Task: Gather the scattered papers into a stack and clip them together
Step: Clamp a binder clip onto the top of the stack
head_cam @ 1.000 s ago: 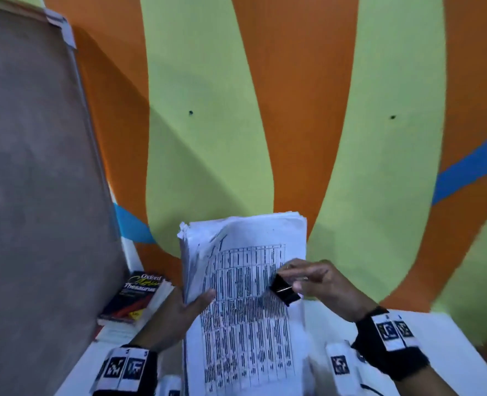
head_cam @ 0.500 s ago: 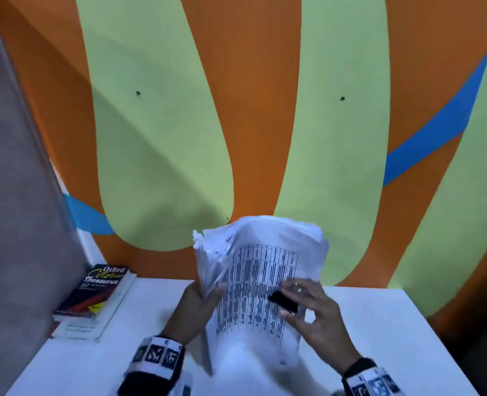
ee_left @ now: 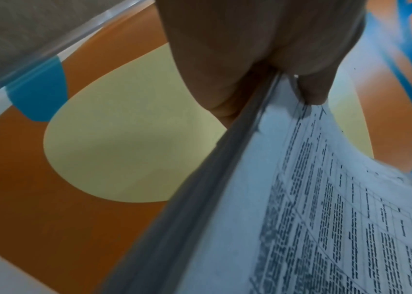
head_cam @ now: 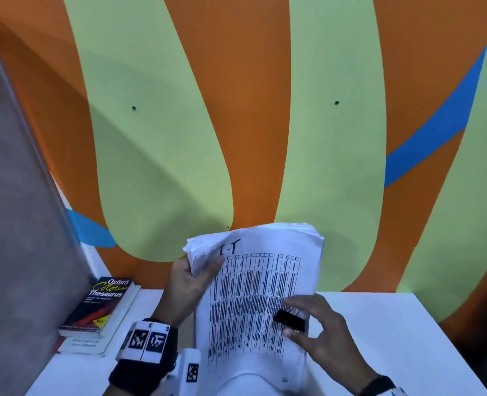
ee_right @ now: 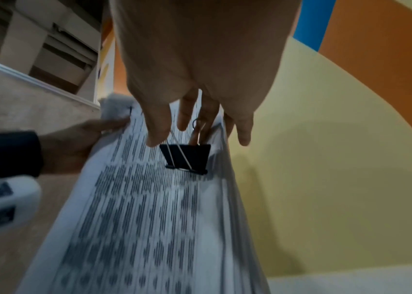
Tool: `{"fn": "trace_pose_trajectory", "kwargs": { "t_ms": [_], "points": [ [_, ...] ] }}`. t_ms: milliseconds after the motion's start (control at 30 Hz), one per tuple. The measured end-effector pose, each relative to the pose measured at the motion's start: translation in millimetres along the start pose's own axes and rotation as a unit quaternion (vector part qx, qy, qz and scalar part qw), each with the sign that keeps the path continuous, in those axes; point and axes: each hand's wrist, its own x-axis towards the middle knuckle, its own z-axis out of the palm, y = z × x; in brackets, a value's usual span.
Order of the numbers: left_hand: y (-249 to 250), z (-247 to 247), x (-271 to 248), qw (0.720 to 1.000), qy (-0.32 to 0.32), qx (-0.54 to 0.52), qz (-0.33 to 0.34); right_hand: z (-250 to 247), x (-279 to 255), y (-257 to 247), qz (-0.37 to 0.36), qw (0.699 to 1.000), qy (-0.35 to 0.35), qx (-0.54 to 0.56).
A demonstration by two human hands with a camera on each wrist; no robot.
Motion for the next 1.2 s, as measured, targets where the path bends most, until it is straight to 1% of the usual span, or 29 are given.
{"fn": "trace_pose_trajectory", "kwargs": {
  "t_ms": [100, 167, 233, 367, 433, 500, 567, 667, 767, 800, 900, 967, 1067, 1133, 1200],
  "points": [
    [-4.2, 2.0, -2.9, 1.000, 0.003, 0.001, -0.012, -15.3, 10.0, -14.7, 0.025, 0.999, -0.019, 0.024],
    [-4.1, 6.8, -6.0, 1.000, 0.010, 0.010, -0.010, -19.6, 19.9, -22.6, 0.028, 0.997, -0.034, 0.064],
    [1.6, 12.6, -5.8, 1.000, 0.016, 0.013, -0.005, -21.0, 29.9, -30.8, 0.004, 0.997, -0.015, 0.080],
    [10.5, 17.3, -4.5, 0.999, 0.042, 0.005, 0.024, -25.2, 37.3, -47.6, -0.057, 0.996, 0.029, 0.065],
    [2.9, 14.3, -6.7, 0.998, 0.054, -0.009, 0.018, -20.0, 31.5, -46.7, -0.075, 0.996, 0.028, 0.041],
    [-14.0, 14.5, -12.1, 0.999, 0.040, 0.007, -0.015, -10.2, 24.2, -37.3, -0.075, 0.997, 0.023, 0.027],
    [-17.1, 17.5, -17.2, 0.998, 0.045, 0.017, -0.037, -3.7, 20.4, -28.6, -0.070, 0.996, 0.028, 0.052],
    [-9.1, 17.4, -13.3, 0.997, 0.064, -0.011, -0.033, -5.6, 26.1, -30.3, -0.077, 0.994, 0.040, 0.059],
    [-11.0, 13.6, -10.4, 0.998, 0.053, -0.017, -0.027, -8.2, 28.8, -29.9, -0.088, 0.994, 0.025, 0.051],
    [-12.4, 13.5, -12.0, 0.998, 0.054, -0.011, -0.030, -8.2, 27.8, -28.1, -0.084, 0.995, 0.018, 0.039],
    [-11.9, 14.7, -14.6, 0.996, 0.085, 0.007, -0.034, -10.6, 24.5, -23.9, -0.055, 0.998, 0.011, 0.009],
    [-10.4, 16.3, -14.0, 0.994, 0.100, 0.018, -0.034, -17.3, 24.5, -25.9, -0.024, 0.999, 0.016, -0.015],
    [-9.4, 15.5, -9.0, 0.992, 0.122, 0.024, -0.035, -38.8, 27.3, -36.5, 0.006, 0.996, 0.031, -0.080],
    [-10.5, 15.3, -6.3, 0.991, 0.126, 0.020, -0.040, -56.6, 29.2, -51.5, 0.038, 0.993, 0.013, -0.113],
    [-12.1, 16.3, -3.5, 0.990, 0.131, 0.008, -0.042, -71.9, 31.8, -66.0, 0.072, 0.989, -0.034, -0.123]
  ]
}}
